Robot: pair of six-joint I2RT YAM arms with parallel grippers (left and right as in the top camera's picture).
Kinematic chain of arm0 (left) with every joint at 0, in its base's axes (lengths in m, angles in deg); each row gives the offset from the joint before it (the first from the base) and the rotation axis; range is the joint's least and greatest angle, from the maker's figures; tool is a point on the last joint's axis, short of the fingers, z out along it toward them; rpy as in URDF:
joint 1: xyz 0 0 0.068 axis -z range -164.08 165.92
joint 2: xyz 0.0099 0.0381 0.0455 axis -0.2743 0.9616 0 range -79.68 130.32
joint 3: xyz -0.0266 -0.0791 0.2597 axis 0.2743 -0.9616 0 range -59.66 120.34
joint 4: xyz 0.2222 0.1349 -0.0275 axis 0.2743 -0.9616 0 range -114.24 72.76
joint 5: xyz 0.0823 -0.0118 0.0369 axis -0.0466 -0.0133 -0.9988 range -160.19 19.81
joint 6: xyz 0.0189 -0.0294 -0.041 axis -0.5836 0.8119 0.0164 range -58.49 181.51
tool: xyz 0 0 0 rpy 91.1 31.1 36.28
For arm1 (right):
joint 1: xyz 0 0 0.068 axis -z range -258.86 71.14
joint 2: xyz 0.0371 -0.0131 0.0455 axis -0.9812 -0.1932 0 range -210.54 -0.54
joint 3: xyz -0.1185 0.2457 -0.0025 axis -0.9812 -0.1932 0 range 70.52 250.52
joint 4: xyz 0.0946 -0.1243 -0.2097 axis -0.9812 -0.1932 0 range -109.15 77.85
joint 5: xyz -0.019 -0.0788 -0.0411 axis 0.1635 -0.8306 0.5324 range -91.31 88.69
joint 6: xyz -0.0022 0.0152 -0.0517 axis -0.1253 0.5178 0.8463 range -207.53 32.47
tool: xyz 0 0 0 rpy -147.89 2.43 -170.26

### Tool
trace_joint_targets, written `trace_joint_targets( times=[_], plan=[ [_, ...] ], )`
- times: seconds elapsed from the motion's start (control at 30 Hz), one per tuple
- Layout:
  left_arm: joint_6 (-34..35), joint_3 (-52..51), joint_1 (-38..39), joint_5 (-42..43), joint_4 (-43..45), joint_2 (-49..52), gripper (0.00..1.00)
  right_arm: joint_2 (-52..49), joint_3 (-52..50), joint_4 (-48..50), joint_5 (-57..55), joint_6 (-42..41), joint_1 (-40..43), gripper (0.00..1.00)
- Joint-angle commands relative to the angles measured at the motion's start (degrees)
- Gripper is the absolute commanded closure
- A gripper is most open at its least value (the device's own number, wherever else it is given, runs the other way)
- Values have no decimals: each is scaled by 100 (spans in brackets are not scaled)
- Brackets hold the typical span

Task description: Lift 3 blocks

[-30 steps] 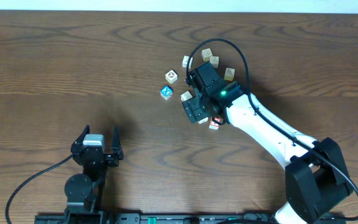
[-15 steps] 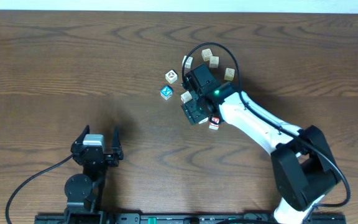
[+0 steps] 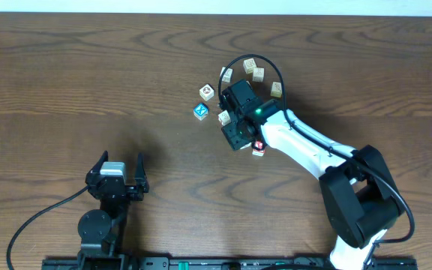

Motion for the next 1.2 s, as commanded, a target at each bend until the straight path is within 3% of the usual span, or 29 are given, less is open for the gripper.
trace_joint_targets(
  times=[0.0, 0.43, 0.7, 0.97, 1.17],
  plan=[
    [70, -61, -28, -55, -258, -35, 24, -118, 63, -4, 9, 20, -9, 44],
    [70, -61, -28, -55, -260, -35, 24, -236, 48, -122, 4, 26, -9, 57],
    [70, -61, -28, -55, -258, -35, 24, -236, 48, -319, 2, 564, -9, 69],
    [70, -61, -28, -55, -258, -35, 24, -236, 48, -476, -59, 1121, 61, 72],
    [70, -61, -28, -55, -260, -35, 24, -236, 48, -595, -59, 1759, 90, 68]
  ],
)
